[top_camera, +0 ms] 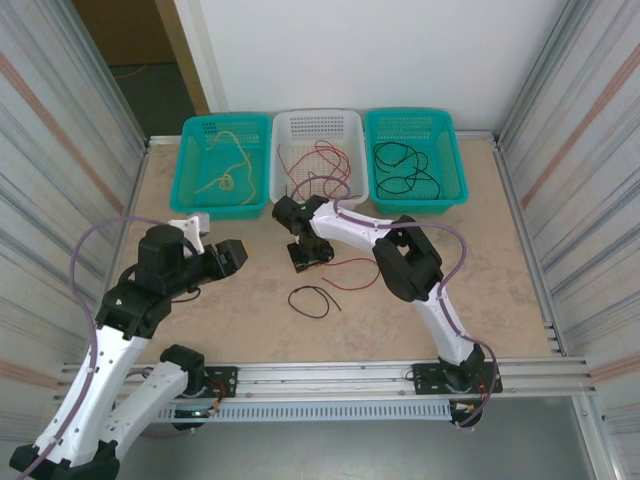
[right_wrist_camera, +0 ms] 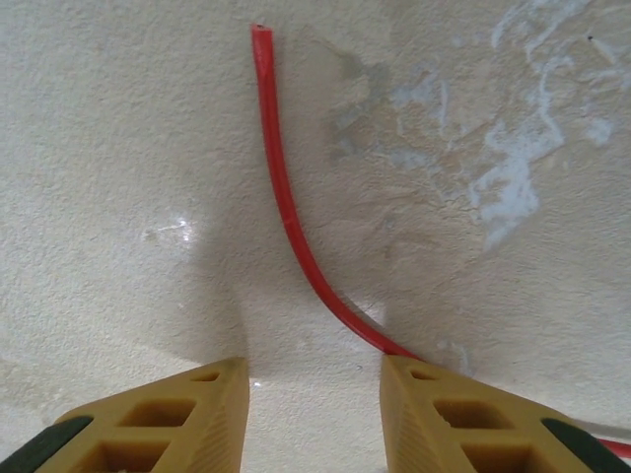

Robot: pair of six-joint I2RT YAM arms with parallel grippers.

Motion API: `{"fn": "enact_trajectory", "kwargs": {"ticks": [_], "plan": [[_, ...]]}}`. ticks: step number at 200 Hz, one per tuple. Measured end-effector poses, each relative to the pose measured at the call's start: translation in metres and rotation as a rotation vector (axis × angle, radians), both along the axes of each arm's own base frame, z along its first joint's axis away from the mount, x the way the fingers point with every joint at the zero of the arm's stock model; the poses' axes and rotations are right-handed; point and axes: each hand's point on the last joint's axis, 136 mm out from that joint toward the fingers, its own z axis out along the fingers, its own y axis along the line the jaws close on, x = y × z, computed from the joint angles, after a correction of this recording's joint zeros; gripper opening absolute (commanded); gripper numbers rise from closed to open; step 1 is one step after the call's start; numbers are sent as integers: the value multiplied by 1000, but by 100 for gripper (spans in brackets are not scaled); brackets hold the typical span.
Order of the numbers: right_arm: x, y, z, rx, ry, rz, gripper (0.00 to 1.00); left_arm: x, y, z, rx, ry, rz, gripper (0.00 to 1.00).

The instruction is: Untangle the cables

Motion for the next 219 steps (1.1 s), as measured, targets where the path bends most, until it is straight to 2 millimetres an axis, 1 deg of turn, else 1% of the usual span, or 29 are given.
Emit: {"fn": "enact_trajectory", "kwargs": {"ticks": [36,64,97,121,136,149,163,193,219], "plan": [[2,-1,0,-20,-25,21,41,0,0,0,0,0,0,55],[9,-6,2,-37,-47,16,39,0,0,0,0,0,0,55],[23,-1,12,-18,-94,17,40,0,0,0,-2,1,1,55],[24,-1,12,-19,-100,30,40,0,0,0,-2,2,2,55],[24,0,12,-15,-103,30,39,0,0,-1,-1,4,2,55],[26,1,13,-13,-105,29,36,0,0,-1,-1,4,2,55],[29,1,12,-11,-106,25,31,0,0,-1,-1,4,2,55],[31,-1,3,-22,-92,20,21,0,0,-1,-1,4,2,55],[32,-2,-2,-23,-81,22,7,1,2,-1,-1,4,10,55]]}}
